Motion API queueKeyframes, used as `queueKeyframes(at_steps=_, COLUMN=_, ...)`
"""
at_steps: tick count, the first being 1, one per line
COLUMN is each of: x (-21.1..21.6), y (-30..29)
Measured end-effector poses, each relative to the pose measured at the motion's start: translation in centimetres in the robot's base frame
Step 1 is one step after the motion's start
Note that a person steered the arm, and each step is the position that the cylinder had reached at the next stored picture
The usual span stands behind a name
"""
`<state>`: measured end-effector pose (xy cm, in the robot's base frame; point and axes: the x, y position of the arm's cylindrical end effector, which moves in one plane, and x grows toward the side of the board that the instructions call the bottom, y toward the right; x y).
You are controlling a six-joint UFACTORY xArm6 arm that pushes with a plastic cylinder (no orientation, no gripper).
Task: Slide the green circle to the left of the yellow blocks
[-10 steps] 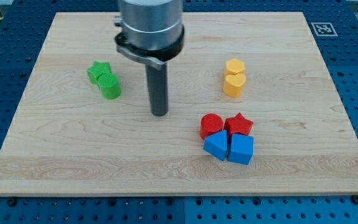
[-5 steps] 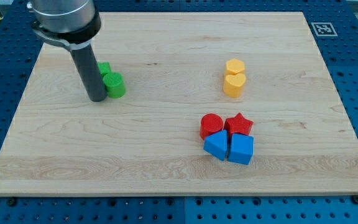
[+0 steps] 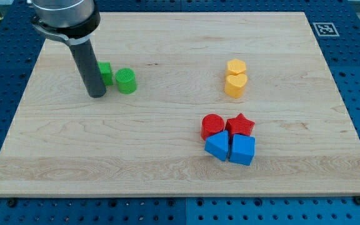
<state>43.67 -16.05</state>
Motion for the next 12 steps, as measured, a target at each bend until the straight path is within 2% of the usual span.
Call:
queueKeyframes(at_steps=3, x=-1.8, y=0.8)
queueKeyframes(at_steps=6, x=-2.2, y=8.0)
queueKeyframes(at_steps=8, x=-3.9, y=7.3)
queueKeyframes(at_steps=10, x=-3.3, y=10.9)
queueKeyframes(at_steps=12, x=-0.8, y=11.3)
